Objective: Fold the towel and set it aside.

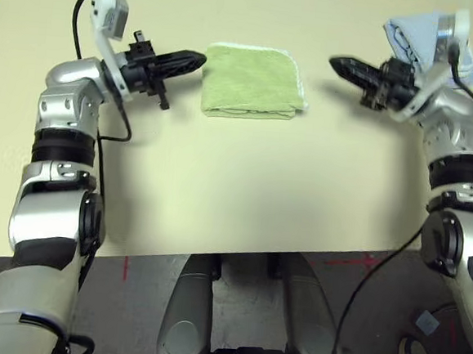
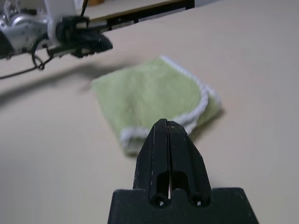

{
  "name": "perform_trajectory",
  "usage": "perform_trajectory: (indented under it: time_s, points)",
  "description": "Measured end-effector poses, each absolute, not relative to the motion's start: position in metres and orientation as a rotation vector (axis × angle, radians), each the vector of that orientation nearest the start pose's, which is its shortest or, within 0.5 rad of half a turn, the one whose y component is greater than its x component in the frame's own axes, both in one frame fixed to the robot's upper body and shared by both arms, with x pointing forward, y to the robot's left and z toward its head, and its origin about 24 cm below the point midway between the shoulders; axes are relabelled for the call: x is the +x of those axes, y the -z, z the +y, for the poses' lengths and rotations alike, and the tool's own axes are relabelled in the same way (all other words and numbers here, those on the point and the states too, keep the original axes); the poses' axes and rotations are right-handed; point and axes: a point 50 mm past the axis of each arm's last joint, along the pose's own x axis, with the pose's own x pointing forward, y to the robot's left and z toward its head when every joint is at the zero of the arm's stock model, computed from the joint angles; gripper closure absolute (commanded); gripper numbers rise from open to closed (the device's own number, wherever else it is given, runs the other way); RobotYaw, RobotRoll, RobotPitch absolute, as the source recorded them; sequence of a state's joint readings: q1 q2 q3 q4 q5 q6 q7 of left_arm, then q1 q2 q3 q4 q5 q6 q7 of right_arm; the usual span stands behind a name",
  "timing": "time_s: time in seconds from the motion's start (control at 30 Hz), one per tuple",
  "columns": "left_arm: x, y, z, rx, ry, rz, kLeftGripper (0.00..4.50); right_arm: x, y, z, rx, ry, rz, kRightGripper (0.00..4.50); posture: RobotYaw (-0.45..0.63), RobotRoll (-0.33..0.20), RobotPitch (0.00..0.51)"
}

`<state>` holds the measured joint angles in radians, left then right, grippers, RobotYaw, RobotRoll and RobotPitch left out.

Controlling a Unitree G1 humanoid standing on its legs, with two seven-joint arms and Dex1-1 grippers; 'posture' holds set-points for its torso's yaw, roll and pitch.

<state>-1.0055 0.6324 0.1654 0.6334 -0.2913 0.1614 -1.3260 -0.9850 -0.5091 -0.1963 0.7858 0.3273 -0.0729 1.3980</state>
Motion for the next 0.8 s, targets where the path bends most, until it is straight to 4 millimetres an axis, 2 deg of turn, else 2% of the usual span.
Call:
perform_trajectory:
  time_s: [0.07, 0.17, 0.33, 0.37, 0.5, 0.67, 0.8]
  points:
    - [0.353, -0.257, 0.231, 0.29, 1.065, -0.193, 3.2, 0.359, -0.226, -0.216, -0.258, -1.159, -0.325, 4.5, -0.01, 0.0, 0.354]
    - [0.352, -0.249, 0.232, 0.306, 1.069, -0.173, 2.04, 0.357, -0.225, -0.219, -0.315, -1.161, -0.31, 3.74, -0.01, 0.0, 0.357]
    - [0.35, -0.245, 0.231, 0.359, 1.108, -0.168, 0.19, 0.358, -0.221, -0.222, -0.401, -1.189, -0.279, 1.96, 0.0, 0.0, 0.356]
    - [0.35, -0.243, 0.23, 0.369, 1.115, -0.166, 0.0, 0.358, -0.222, -0.223, -0.411, -1.192, -0.283, 1.56, 0.0, 0.0, 0.356]
    - [0.347, -0.242, 0.233, 0.431, 1.141, -0.171, 0.0, 0.357, -0.22, -0.226, -0.461, -1.224, -0.284, 0.07, 0.01, 0.0, 0.351]
    - [0.343, -0.247, 0.24, 0.499, 1.13, -0.191, 0.0, 0.356, -0.217, -0.231, -0.457, -1.221, -0.266, 0.03, 0.01, 0.0, 0.343]
    - [0.341, -0.261, 0.243, 0.579, 1.138, -0.239, 0.0, 0.354, -0.211, -0.233, -0.446, -1.225, -0.26, 0.03, 0.0, 0.0, 0.331]
